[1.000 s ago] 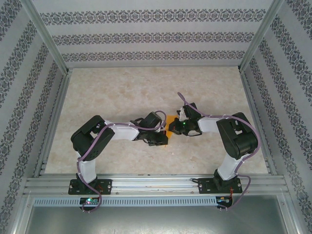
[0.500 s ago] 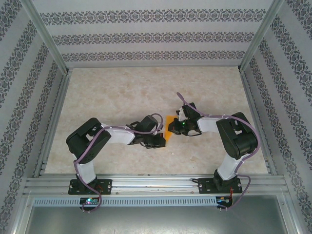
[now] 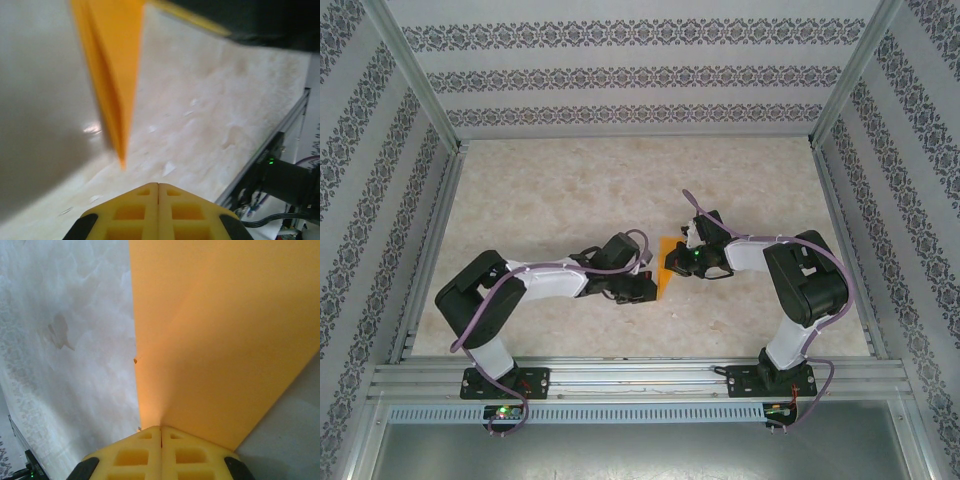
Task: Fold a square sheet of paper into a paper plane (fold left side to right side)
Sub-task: Fold the wing for the fifth time at the center of the table.
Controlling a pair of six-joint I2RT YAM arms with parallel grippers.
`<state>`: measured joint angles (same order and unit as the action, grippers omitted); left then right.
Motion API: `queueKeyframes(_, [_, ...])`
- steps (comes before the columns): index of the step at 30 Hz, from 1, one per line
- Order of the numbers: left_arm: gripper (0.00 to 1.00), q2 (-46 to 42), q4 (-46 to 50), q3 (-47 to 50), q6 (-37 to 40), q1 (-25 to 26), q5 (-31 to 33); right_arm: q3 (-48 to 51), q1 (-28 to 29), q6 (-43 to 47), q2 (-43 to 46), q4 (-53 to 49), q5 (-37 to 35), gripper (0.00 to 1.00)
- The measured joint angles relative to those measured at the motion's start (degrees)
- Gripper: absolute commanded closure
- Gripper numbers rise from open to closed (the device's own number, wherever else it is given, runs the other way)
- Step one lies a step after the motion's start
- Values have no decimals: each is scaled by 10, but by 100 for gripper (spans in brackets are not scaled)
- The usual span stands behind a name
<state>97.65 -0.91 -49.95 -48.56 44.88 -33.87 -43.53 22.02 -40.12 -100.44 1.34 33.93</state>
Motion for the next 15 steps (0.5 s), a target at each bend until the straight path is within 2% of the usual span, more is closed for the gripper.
queueKeyframes(8, [100, 67, 1, -78, 15, 0, -17, 0, 0, 0, 0, 0, 0, 100])
queueKeyframes(15, [100, 106, -1, -96, 21, -4, -17, 0, 0, 0, 0, 0, 0, 100])
